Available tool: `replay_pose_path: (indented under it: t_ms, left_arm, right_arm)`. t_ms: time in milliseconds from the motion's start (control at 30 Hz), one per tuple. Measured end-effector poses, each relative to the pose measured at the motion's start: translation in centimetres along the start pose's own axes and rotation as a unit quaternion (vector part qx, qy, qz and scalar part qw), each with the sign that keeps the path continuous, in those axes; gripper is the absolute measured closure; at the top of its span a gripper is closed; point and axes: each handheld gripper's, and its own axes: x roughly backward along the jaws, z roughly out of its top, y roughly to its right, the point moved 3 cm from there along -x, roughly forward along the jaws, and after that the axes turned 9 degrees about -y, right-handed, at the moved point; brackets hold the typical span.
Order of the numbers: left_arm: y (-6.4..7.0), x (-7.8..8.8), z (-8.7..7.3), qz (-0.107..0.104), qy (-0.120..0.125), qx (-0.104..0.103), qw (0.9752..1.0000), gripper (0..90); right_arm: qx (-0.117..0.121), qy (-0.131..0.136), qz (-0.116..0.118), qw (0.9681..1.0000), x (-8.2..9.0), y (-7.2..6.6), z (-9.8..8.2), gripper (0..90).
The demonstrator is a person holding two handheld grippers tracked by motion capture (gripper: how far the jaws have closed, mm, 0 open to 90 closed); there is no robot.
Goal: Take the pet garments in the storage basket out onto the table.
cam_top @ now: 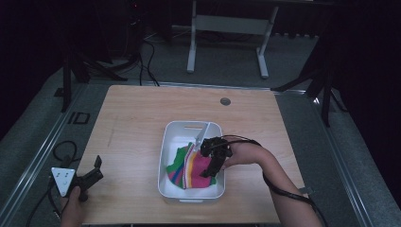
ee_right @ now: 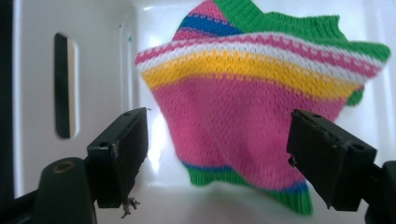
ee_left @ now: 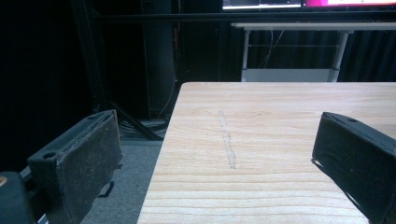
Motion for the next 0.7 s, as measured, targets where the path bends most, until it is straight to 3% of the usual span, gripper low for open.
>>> replay_pose_path:
  t_ms: [300,700]
  left_arm:
    - [0.0,0.0,0.0,-0.002,-0.001,0.001,1.0000,1.8]
    - [-0.1,0.0,0.0,-0.002,-0.002,0.002,1.0000,1.8]
  right_arm:
    - [0.001,-0.026,0.007,0.9996,-2.5,0.4,1.8,20.0]
    - [0.005,-0.069,-0.005,0.9976,-5.4,0.9,3.1,19.0]
